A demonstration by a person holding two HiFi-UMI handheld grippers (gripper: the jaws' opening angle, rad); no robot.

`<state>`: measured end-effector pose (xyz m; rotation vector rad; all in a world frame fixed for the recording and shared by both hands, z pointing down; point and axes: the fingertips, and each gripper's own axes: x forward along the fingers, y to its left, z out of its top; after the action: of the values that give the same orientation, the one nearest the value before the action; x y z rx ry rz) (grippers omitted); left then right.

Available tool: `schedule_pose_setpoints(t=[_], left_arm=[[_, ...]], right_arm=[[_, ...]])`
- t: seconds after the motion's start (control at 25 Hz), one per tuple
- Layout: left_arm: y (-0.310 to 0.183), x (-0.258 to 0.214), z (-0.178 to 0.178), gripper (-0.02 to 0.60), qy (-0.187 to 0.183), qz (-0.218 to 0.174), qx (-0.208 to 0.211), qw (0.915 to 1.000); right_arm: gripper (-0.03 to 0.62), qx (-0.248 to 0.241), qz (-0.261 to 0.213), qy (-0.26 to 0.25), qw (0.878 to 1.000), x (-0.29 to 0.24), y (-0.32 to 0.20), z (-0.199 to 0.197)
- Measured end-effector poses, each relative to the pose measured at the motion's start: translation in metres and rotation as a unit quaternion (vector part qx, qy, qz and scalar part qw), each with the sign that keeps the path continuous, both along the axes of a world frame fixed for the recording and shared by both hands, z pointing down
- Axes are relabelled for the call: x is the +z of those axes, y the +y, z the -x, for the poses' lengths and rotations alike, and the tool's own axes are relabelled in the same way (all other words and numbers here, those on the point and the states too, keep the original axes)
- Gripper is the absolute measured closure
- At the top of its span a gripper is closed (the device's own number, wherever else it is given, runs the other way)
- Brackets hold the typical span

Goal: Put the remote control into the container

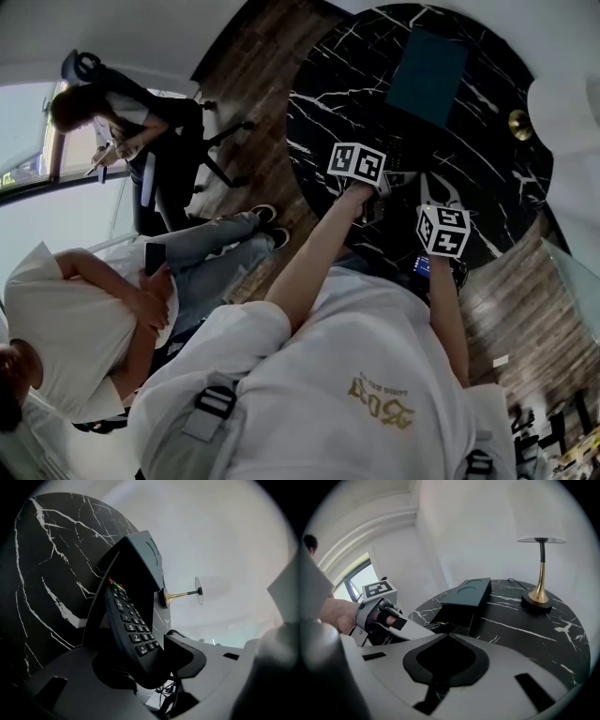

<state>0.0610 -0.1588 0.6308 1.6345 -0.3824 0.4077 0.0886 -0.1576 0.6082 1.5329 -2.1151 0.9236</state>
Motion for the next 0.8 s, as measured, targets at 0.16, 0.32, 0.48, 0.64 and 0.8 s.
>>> schedule_pose_setpoints(t=[0.16, 0.32, 0.48, 0.64, 0.8], left_arm=[[0.007, -0.01, -0.002, 0.399, 0.053, 0.038, -0.026, 0.9975], [0.012, -0.01, -0.005, 0.399, 0.13, 0.125, -0.066, 0.9814], [0.008, -0.017, -0.005, 0.399, 0.206, 0.187, -0.113, 0.9538], [0.007, -0.023, -0.007, 0.399, 0.242, 0.217, -0.139, 0.9353], [0.006, -0.022, -0.007, 0.399, 0.245, 0.219, -0.145, 0.9333]], right_arm=[[0.585, 0.005, -0.001, 0.001, 1.0, -0.001, -0.002, -0.004], [0.585, 0.009, -0.001, -0.003, 1.0, -0.002, -0.004, -0.007], [0.585, 0.011, -0.001, -0.005, 1.0, -0.002, -0.005, -0.006], [0.585, 0.005, 0.0, -0.004, 1.0, -0.001, -0.004, -0.003], [0.585, -0.02, -0.012, 0.015, 1.0, -0.007, -0.003, 0.001]])
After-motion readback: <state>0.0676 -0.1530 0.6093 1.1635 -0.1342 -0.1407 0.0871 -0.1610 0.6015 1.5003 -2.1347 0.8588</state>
